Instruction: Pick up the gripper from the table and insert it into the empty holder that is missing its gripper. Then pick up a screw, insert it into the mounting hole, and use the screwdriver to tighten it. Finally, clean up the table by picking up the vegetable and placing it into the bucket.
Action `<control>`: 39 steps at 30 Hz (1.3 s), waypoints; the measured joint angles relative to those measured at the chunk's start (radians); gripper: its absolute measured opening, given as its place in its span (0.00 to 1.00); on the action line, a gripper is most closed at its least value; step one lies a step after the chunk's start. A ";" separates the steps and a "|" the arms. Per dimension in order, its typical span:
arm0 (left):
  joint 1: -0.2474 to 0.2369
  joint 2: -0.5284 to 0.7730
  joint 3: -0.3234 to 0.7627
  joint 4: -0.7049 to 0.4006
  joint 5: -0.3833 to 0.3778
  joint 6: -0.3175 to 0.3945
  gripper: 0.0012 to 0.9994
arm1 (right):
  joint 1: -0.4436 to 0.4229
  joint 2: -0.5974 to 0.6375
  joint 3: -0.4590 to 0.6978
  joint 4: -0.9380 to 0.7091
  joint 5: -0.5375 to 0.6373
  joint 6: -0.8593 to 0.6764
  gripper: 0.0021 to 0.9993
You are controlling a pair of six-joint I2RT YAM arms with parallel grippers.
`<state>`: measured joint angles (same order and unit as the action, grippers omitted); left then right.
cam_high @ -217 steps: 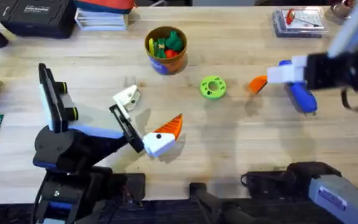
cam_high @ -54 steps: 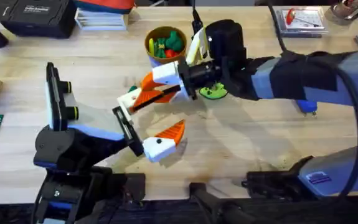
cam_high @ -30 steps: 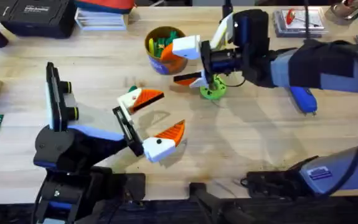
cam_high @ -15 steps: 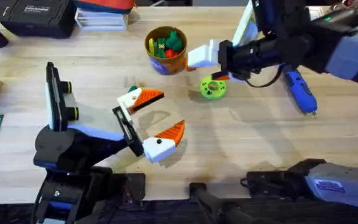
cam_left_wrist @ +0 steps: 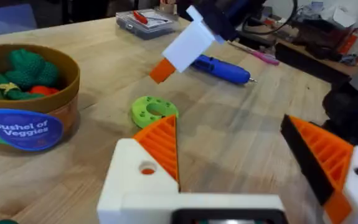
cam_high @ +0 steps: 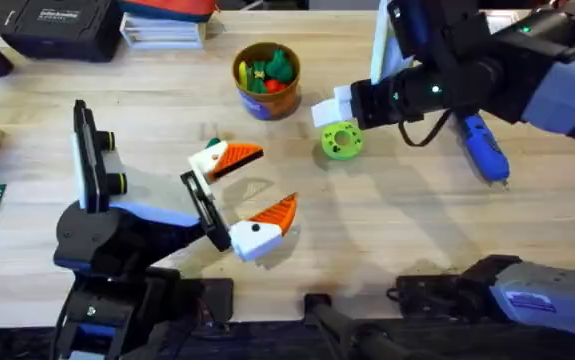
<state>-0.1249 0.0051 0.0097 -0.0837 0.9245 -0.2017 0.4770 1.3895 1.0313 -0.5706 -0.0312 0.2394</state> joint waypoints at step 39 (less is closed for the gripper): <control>0.000 0.000 0.000 0.000 0.000 0.023 0.99 | 0.066 0.209 0.000 -0.054 -0.017 -0.249 0.43</control>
<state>-0.1249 0.0055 0.0097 -0.0837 0.9245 -0.1787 0.5430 1.5987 1.0313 -0.6247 -0.0486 -0.0099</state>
